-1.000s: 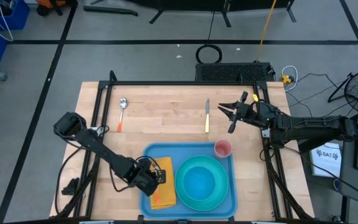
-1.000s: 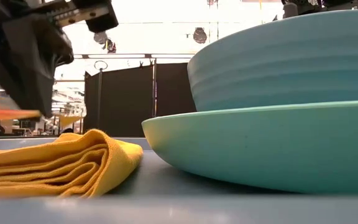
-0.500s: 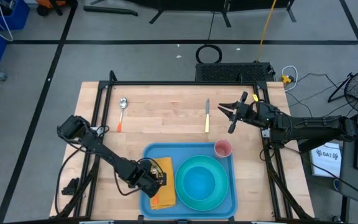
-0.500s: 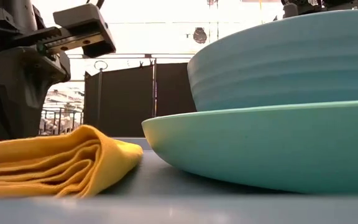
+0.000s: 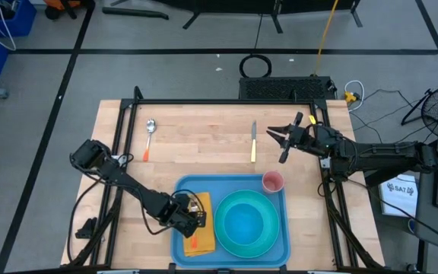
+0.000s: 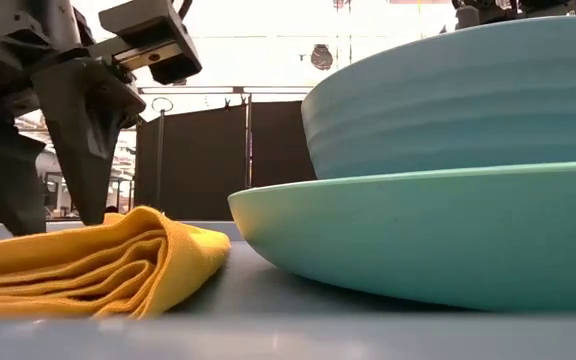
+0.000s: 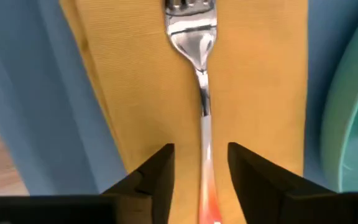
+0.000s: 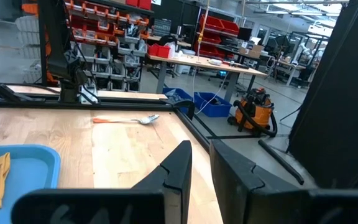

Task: Set up tray
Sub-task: Put the orange spoon on the yellow table napkin beside the orange fork

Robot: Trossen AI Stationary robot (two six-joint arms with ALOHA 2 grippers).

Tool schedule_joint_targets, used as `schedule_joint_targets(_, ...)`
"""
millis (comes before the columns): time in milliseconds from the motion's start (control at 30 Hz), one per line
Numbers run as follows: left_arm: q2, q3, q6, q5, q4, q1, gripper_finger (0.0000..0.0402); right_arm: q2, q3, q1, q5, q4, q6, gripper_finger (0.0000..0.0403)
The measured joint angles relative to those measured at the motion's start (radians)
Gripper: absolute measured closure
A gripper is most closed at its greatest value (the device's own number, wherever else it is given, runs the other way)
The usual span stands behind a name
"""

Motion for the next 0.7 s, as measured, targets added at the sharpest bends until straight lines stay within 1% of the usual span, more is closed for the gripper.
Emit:
schedule_joint_targets(133, -0.035, 0.000, 0.043, -0.033, -0.034, -0.002, 0.0229, 0.000, 0.000, 0.000, 0.000, -0.009, 0.000, 0.0353)
schedule_joint_targets(267, -0.115, 0.000, 0.091, -0.089, -0.143, -0.002, 0.0235, 0.000, 0.000, 0.000, 0.000, -0.011, 0.000, 0.0353)
schedule_joint_targets(333, -0.170, 0.000, 0.111, -0.118, -0.257, 0.003, 0.0241, 0.000, 0.000, 0.000, 0.000, -0.011, 0.000, 0.0353)
schedule_joint_targets(500, -0.320, 0.000, 0.128, -0.210, -0.638, 0.033, 0.0262, 0.000, 0.000, 0.000, 0.000, -0.011, 0.000, 0.0353)
schedule_joint_targets(600, -0.397, 0.000, 0.133, -0.286, -0.871, 0.075, 0.0275, 0.000, 0.000, 0.000, 0.001, -0.010, -0.001, 0.0353)
schedule_joint_targets(700, -0.456, -0.001, 0.201, -0.340, -0.998, 0.144, 0.0288, 0.000, 0.000, 0.000, 0.001, -0.005, -0.002, 0.0353)
